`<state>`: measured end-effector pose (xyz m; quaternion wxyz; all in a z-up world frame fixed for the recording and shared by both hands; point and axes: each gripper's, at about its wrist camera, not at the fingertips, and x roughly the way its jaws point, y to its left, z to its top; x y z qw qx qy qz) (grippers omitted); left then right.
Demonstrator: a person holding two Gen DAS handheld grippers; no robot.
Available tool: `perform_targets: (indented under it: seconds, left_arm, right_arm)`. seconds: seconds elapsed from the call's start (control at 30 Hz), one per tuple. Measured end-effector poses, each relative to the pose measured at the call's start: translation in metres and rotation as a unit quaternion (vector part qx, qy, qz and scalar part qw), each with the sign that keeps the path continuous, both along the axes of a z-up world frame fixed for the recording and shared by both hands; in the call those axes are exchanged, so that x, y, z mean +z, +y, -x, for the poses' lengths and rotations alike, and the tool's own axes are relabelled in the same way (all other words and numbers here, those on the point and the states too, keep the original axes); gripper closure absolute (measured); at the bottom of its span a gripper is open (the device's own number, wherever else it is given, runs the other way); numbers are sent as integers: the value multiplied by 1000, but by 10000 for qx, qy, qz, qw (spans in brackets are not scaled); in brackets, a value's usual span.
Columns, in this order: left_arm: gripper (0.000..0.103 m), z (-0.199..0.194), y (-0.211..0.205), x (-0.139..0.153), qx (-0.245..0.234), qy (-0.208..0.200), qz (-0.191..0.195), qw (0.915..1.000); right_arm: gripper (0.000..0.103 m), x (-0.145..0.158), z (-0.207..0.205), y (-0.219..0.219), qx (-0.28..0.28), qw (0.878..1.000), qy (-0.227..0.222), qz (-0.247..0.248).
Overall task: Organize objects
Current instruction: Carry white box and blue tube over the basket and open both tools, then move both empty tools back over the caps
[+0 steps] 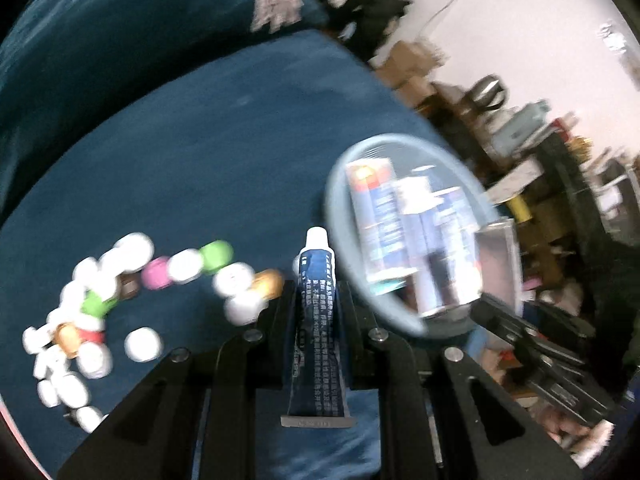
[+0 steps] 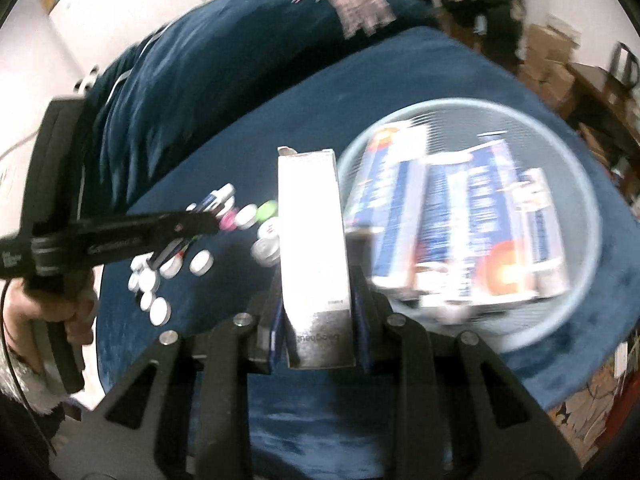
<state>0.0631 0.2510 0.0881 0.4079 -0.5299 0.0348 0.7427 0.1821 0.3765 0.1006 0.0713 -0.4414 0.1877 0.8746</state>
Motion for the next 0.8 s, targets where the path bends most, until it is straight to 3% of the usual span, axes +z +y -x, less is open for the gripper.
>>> perform_targets:
  seconds: [0.1,0.2,0.43,0.47,0.5,0.53,0.57,0.67,0.73,0.8]
  left_arm:
    - [86,-14,30,18,-217,-41,-345,9992]
    - [86,-24,65,23,-360,-199,-445,9982]
    - [84,-33,124,-1,-329,-700,-552,9955]
    - [73,-33,127,-6,-287,-755,-483,9956]
    - [48,-32,127,-10,-248,-831,-412,9954]
    - [33,-31,124,-11,-226,-877,-407,9951]
    - [9,-31,118,-8,-177,-833,-466,9953]
    - [2,-31,92,12,71,-434,-735,9963]
    - [1,-31,79,21,169,-256,-726,9969]
    - [1,-31,66,26,286,-13,-570,9980]
  right_arm:
    - [74,11,-13,35,-389,9992,67,-79]
    - [74,18,-24,77,-877,9961,109,71]
    - [72,16,-10,124,-1366,9898,117,385]
    - [72,10,-2,126,-1341,9894,105,545]
    - [71,4,5,130,-1287,9885,64,786]
    - [71,-5,10,135,-1312,9851,-63,1111]
    - [70,-7,11,137,-1369,9828,-100,1238]
    - [57,0,-3,130,-1546,9819,113,1091]
    - [39,6,-13,121,-1549,9841,224,834]
    - [28,8,-17,113,-1496,9856,249,749]
